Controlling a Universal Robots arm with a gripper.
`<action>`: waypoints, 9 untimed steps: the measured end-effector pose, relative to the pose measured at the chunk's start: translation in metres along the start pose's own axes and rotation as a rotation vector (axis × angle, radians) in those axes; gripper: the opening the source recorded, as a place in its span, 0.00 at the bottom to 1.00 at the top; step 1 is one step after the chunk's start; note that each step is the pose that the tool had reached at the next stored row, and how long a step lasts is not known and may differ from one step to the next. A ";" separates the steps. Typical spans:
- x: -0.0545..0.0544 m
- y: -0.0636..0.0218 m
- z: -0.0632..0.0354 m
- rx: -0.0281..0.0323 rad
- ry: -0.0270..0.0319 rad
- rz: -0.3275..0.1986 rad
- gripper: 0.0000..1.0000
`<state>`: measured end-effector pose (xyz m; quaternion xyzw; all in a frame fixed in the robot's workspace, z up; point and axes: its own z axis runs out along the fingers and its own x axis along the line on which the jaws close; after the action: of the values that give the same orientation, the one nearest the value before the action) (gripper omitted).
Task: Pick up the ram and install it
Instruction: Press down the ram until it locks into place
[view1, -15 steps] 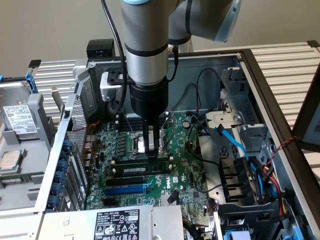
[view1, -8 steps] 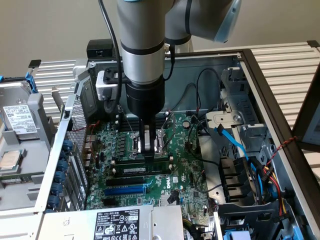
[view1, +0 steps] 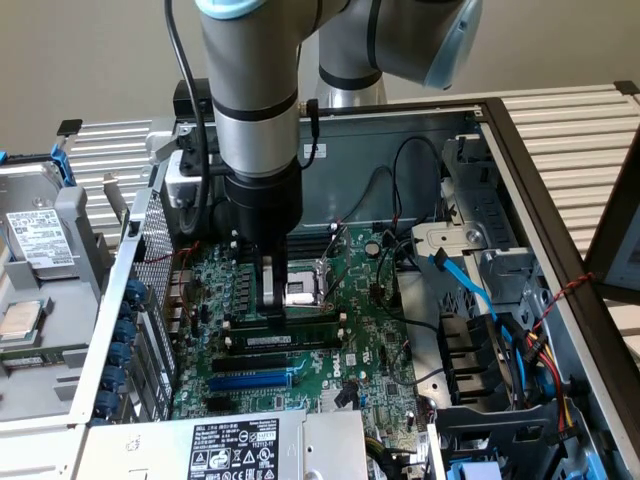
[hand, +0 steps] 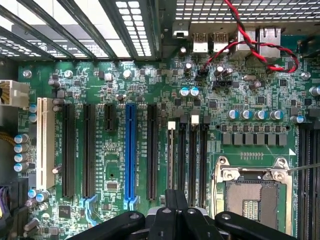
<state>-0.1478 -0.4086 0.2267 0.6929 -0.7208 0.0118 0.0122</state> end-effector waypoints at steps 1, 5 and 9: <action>0.000 0.0001 0.0003 -0.0002 -0.0001 0.000 0.10; 0.000 0.0001 -0.0004 0.0006 -0.0017 0.000 0.10; 0.003 0.0001 -0.0148 0.0003 -0.0010 0.000 0.10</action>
<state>-0.1480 -0.4110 0.2417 0.6928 -0.7210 0.0115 0.0118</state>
